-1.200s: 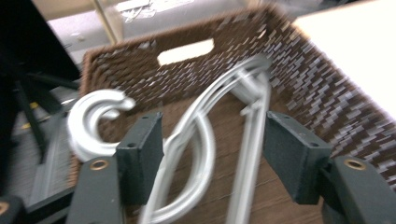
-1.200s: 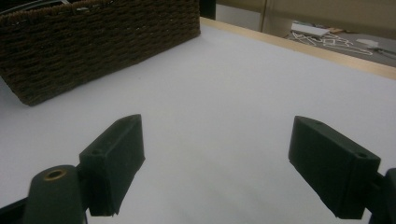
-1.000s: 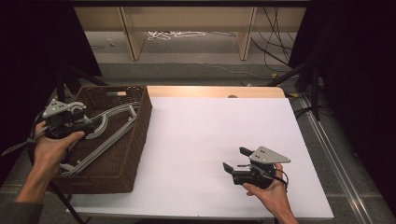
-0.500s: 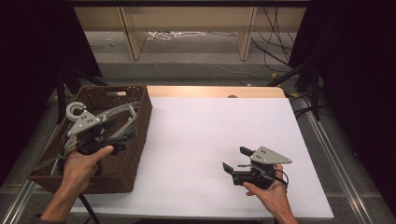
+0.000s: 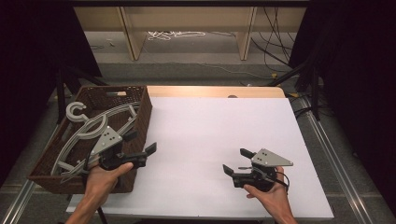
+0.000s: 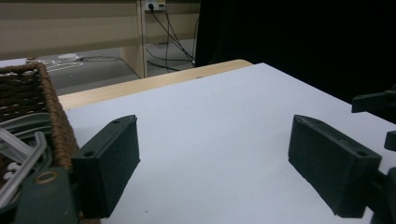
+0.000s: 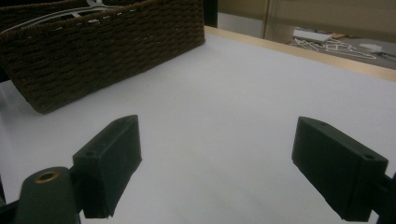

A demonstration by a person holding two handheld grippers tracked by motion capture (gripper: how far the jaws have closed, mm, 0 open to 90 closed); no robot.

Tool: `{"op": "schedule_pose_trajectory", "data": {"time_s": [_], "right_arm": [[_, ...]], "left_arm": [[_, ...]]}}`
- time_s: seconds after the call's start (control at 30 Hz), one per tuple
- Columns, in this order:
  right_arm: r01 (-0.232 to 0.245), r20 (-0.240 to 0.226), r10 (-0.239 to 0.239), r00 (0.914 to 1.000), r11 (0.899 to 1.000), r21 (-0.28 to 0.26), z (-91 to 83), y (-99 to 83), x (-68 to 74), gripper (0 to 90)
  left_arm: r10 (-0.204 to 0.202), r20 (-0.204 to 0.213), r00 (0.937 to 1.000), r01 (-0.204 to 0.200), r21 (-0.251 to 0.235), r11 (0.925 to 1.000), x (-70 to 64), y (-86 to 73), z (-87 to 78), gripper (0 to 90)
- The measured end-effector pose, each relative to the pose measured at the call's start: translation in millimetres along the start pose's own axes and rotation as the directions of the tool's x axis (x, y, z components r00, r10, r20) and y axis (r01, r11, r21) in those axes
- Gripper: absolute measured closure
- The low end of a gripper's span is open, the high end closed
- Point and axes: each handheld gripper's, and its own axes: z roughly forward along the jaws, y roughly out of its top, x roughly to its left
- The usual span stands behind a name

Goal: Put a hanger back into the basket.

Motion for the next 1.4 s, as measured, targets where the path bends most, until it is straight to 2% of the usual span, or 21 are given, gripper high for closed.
{"op": "schedule_pose_trajectory", "data": {"time_s": [0.07, 0.1, 0.23, 0.3, 0.4, 0.53, 0.63, 0.73, 0.77, 0.87, 1.0, 1.03, 1.07, 1.13, 1.17, 1.2, 1.27, 1.33, 1.4], "right_arm": [[0.008, 0.009, -0.008, 0.9999, 1.000, -0.001, -1.5, -0.5, 0.3, 16.5], [-0.001, -0.003, 0.001, 1.0000, 1.000, 0.003, -1.7, -0.7, 0.9, 16.4], [0.001, -0.003, -0.001, 1.0000, 1.000, -0.002, -2.2, -1.9, 1.9, 16.4], [-0.001, -0.004, 0.001, 1.0000, 1.000, 0.003, -3.0, -2.5, 3.2, 16.5], [0.004, -0.005, -0.004, 1.0000, 1.000, 0.001, -3.6, -3.1, 4.8, 16.4], [0.003, -0.011, -0.004, 0.9999, 1.000, -0.012, -4.4, -4.4, 7.7, 16.4], [0.003, -0.011, -0.003, 0.9999, 1.000, -0.014, -5.8, -5.4, 9.3, 16.4], [0.006, -0.008, -0.006, 1.0000, 1.000, -0.007, -8.0, -6.7, 11.5, 16.3], [0.009, 0.000, -0.009, 1.0000, 1.000, -0.011, -9.1, -7.5, 12.4, 16.3], [0.005, -0.015, -0.005, 0.9999, 1.000, -0.012, -10.9, -9.7, 15.4, 16.3], [0.008, 0.000, -0.008, 1.0000, 1.000, -0.022, -15.1, -11.5, 18.3, 16.3], [0.000, -0.010, -0.001, 1.0000, 0.999, -0.034, -14.8, -12.7, 19.2, 16.3], [0.002, -0.008, -0.002, 1.0000, 1.000, -0.016, -16.9, -12.7, 19.5, 16.3], [-0.001, -0.003, 0.001, 1.0000, 1.000, -0.030, -19.7, -13.9, 20.2, 16.3], [0.005, 0.010, -0.005, 0.9999, 1.000, -0.031, -22.4, -13.9, 19.4, 16.3], [-0.002, 0.000, 0.002, 1.0000, 0.999, -0.036, -23.3, -14.3, 18.6, 16.3], [-0.001, 0.021, 0.002, 0.9998, 0.999, -0.040, -25.6, -14.9, 16.1, 16.3], [-0.017, 0.021, 0.018, 0.9996, 0.999, -0.051, -24.5, -15.2, 15.2, 16.3], [-0.010, 0.030, 0.011, 0.9995, 0.999, -0.036, -24.8, -15.3, 14.6, 16.3]], "left_arm": [[0.014, 0.013, 0.9998, -0.014, -0.007, 0.9999, -4.3, -4.3, 1.9, 16.4], [0.021, 0.020, 0.9996, -0.021, -0.012, 0.9997, -6.4, -6.2, 2.4, 16.4], [0.048, 0.051, 0.9975, -0.047, -0.025, 0.9986, -12.9, -12.3, 3.2, 16.4], [0.049, 0.055, 0.9973, -0.047, -0.036, 0.9983, -13.8, -15.7, 2.6, 16.4], [0.069, 0.053, 0.9962, -0.067, -0.050, 0.9965, -15.2, -22.5, 2.7, 16.4], [0.103, 0.068, 0.9924, -0.101, -0.034, 0.9944, -18.4, -35.7, 3.2, 16.3], [0.099, 0.085, 0.9915, -0.097, -0.026, 0.9949, -20.1, -46.0, 4.8, 16.3], [0.135, 0.086, 0.9871, -0.133, -0.029, 0.9908, -17.8, -52.7, 0.7, 16.2], [0.135, 0.083, 0.9873, -0.133, -0.036, 0.9905, -16.5, -53.9, 0.1, 16.2], [0.104, 0.050, 0.9933, -0.102, -0.044, 0.9938, -12.7, -58.7, -3.8, 16.0], [0.110, 0.041, 0.9931, -0.108, -0.035, 0.9935, -12.2, -65.8, -6.4, 16.1], [0.112, 0.040, 0.9930, -0.110, -0.042, 0.9931, -11.9, -65.8, -6.8, 16.1], [0.103, 0.038, 0.9940, -0.101, -0.056, 0.9934, -11.6, -65.3, -7.7, 16.1], [0.079, 0.041, 0.9960, -0.076, -0.067, 0.9949, -11.3, -64.9, -8.3, 16.1], [0.085, 0.043, 0.9955, -0.082, -0.065, 0.9946, -11.0, -64.6, -8.3, 16.1], [0.084, 0.048, 0.9953, -0.081, -0.062, 0.9948, -10.9, -64.7, -8.0, 16.1], [0.082, 0.058, 0.9950, -0.079, -0.054, 0.9954, -11.2, -65.6, -6.4, 16.1], [0.085, 0.062, 0.9945, -0.082, -0.044, 0.9956, -11.9, -66.5, -5.3, 16.0], [0.078, 0.076, 0.9940, -0.074, -0.050, 0.9960, -12.1, -67.2, -3.3, 16.1]]}}
